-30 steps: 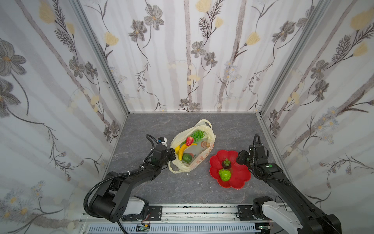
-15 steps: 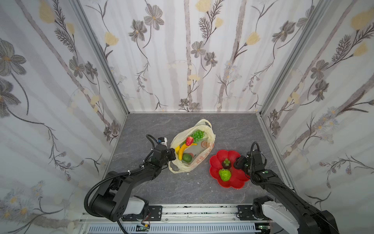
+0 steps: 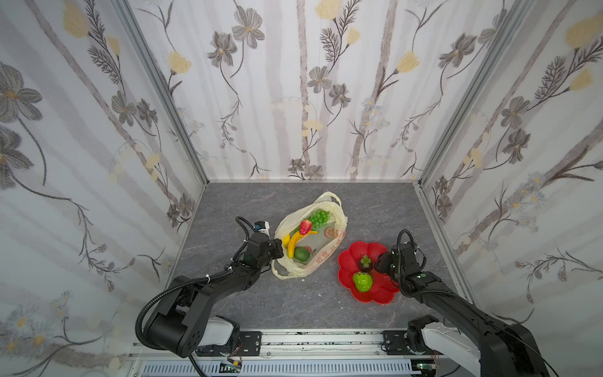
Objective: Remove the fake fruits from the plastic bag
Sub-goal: 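Lower the dark avocado into the red plate and open the right gripper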
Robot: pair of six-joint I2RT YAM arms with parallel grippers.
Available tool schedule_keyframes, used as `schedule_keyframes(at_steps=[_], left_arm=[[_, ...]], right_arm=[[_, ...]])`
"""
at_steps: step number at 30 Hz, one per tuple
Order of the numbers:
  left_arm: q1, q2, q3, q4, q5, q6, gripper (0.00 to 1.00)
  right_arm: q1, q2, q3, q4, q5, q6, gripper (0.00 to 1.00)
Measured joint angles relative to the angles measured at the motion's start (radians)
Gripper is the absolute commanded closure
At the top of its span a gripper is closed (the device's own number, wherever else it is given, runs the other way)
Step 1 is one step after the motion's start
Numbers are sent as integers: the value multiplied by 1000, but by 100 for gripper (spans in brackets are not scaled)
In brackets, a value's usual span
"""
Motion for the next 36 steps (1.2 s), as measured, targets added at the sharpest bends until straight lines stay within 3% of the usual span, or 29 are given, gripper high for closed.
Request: schedule_keyframes(at_steps=[19,31,36], left_arm=[[0,-12,0,0,0,1,91],[0,-13,0,0,-1,5,91],[0,-13,0,0,-1,5,91]], right_arm=[[37,125,37,61,19,-4,46],[64,224,116,50,74,-82,33],[66,236,121,50,76,-90,32]])
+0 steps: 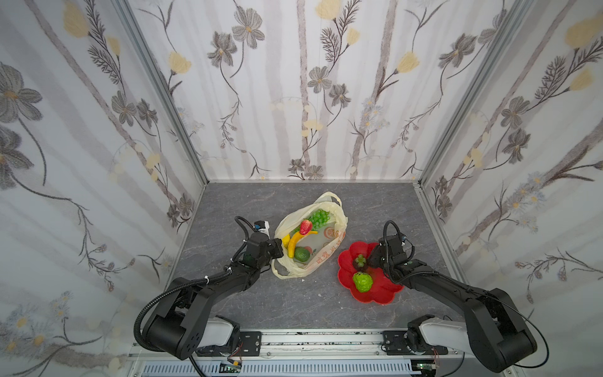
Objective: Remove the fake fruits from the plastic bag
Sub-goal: 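Lower the dark avocado into the red plate and open the right gripper, then move the right gripper back into the bag toward the green avocado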
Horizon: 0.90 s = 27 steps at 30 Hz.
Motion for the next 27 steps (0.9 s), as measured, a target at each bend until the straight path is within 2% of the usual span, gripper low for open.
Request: schedule_keyframes(at_steps=[13,21,27], left_arm=[[0,4,0,0,0,4,92],[0,7,0,0,0,3,92],[0,8,0,0,0,3,92]], right_arm=[[5,-62,28,-41,11,-10,28],[122,-134,184,-163,95,-58,28],[240,-42,335,-177,47,-113,28]])
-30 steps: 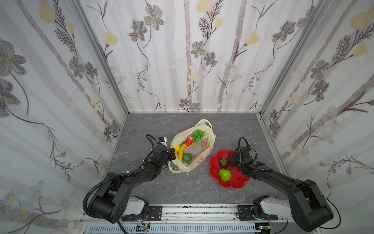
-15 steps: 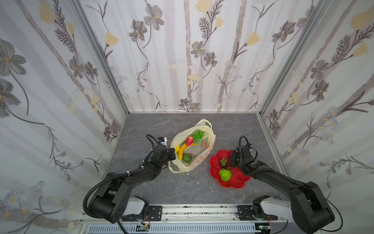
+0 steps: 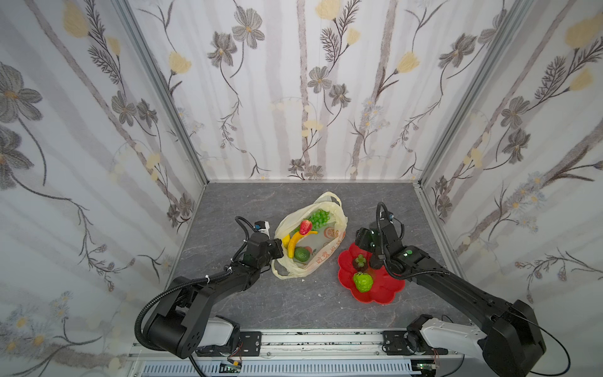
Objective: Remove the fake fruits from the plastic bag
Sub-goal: 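Move the right gripper back into the bag toward the green avocado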
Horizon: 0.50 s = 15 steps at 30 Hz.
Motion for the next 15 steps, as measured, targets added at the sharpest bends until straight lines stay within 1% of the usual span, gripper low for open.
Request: schedule_keyframes(at_steps=[5,10,12,15], left_arm=[[0,0,0,0,0,0,92],[0,-1,0,0,0,0,92],[0,-1,0,0,0,0,92],[0,-1,0,0,0,0,92]], right_arm=[[116,134,108,1,-51,-74,31],[222,272,204,9,-66,-172,31],[255,328,237,7,-76,-211,31],[275,404,287,5,-95,-256,31]])
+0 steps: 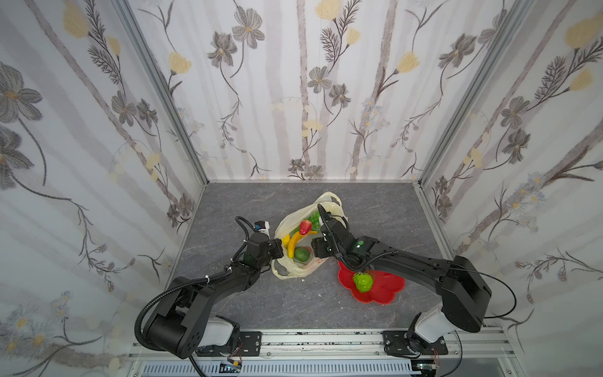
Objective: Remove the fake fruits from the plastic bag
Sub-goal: 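Move the right gripper back into the bag toward the green avocado, then grasp the green avocado inside the bag with the right gripper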
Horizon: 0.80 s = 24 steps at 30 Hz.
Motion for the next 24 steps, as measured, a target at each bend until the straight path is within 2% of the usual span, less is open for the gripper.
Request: schedule_keyframes(at_steps=[11,24], left_arm=[[0,0,0,0,0,0,92],[0,0,0,0,1,0,92]], right_arm=[[60,194,132,-24,-57,-105,29],[57,322,206,-62,-81,-127,24]])
